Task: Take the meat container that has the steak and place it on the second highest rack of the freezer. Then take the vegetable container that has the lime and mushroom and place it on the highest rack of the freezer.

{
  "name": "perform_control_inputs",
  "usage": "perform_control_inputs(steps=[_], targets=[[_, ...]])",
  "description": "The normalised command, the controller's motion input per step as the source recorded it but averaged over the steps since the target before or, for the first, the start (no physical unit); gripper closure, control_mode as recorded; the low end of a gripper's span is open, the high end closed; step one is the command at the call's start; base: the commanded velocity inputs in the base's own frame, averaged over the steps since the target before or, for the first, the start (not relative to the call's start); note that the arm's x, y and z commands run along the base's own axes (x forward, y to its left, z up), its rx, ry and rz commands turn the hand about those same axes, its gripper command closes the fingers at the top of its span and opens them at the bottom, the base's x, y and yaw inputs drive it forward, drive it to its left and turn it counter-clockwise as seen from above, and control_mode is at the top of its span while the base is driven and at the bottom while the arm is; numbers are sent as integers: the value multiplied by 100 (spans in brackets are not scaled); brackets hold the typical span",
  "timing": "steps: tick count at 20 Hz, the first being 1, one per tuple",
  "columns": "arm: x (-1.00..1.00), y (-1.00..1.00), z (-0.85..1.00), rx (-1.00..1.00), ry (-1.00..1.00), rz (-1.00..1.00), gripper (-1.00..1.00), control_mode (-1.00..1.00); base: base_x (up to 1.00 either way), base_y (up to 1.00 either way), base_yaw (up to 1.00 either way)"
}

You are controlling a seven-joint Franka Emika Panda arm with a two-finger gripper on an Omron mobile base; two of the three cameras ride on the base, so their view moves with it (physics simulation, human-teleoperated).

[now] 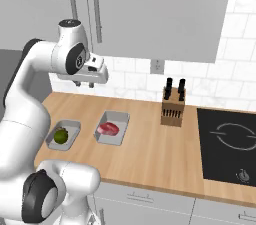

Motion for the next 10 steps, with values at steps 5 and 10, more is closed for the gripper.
perform_control_inputs(steps=[5,10], targets=[[-35,-36,-28,1,13,-21,-100,-100,0,0,0],[-19,-75,-80,6,25,-71,-100,-100,0,0,0]])
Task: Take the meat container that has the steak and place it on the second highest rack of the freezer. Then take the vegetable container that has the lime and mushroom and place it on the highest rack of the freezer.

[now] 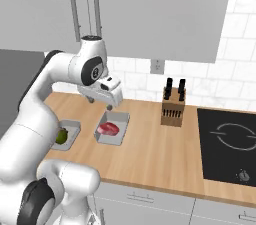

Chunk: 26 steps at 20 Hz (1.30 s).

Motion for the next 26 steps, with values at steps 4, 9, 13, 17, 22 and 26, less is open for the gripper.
perform_control_inputs(steps=[4,9,13,17,22,26], targets=[[0,-26,-94,6,4,-87,-100,-100,0,0,0],[4,19,-81,4,0,-85,-100,-100,0,0,0],[29,33,-56,5,0,-59,-100,-100,0,0,0],[45,6,-27,2,2,-18,-100,-100,0,0,0],[58,-16,-19,1,2,-2,-100,-100,0,0,0],[27,-14,-36,0,0,0,-100,-100,0,0,0]])
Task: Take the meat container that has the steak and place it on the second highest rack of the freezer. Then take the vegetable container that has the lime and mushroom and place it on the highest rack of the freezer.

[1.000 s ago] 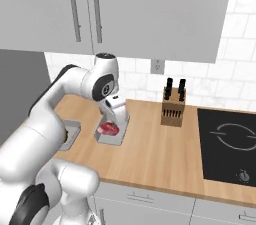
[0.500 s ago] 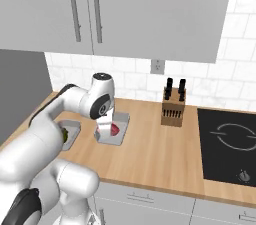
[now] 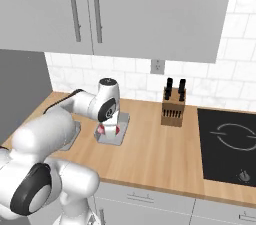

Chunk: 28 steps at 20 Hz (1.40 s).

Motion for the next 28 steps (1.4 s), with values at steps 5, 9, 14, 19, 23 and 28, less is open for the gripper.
perform_control_inputs(steps=[5,9,14,19,23,28], targets=[[3,-1,-39,0,-1,0,-100,-100,0,0,0],[0,0,-47,0,0,0,-100,-100,0,0,0],[0,0,-48,0,0,-1,-100,-100,0,0,0],[0,-3,-34,0,0,0,-100,-100,0,0,0],[0,-8,-20,0,0,0,-100,-100,0,0,0],[17,-10,-2,2,0,-3,-100,-100,0,0,0]])
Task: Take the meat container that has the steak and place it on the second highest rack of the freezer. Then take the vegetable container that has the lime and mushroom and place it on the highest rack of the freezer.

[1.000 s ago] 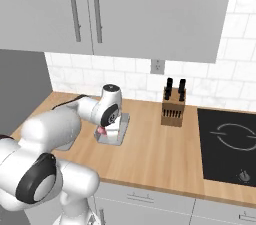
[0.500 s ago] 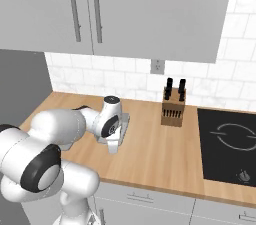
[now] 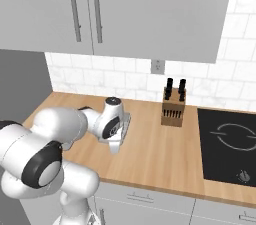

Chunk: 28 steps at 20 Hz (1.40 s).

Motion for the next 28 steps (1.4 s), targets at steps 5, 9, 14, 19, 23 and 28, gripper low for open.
perform_control_inputs(steps=[5,9,14,19,23,28], targets=[[13,-3,-3,0,0,-9,-100,-100,0,0,0],[15,0,-1,0,0,-11,-100,-100,0,0,0],[6,1,-36,0,0,-3,-100,-100,0,0,0],[0,9,-32,0,0,0,100,-100,0,0,0],[0,0,0,0,0,0,100,-100,0,0,0],[0,0,0,0,0,0,100,-100,0,0,0]])
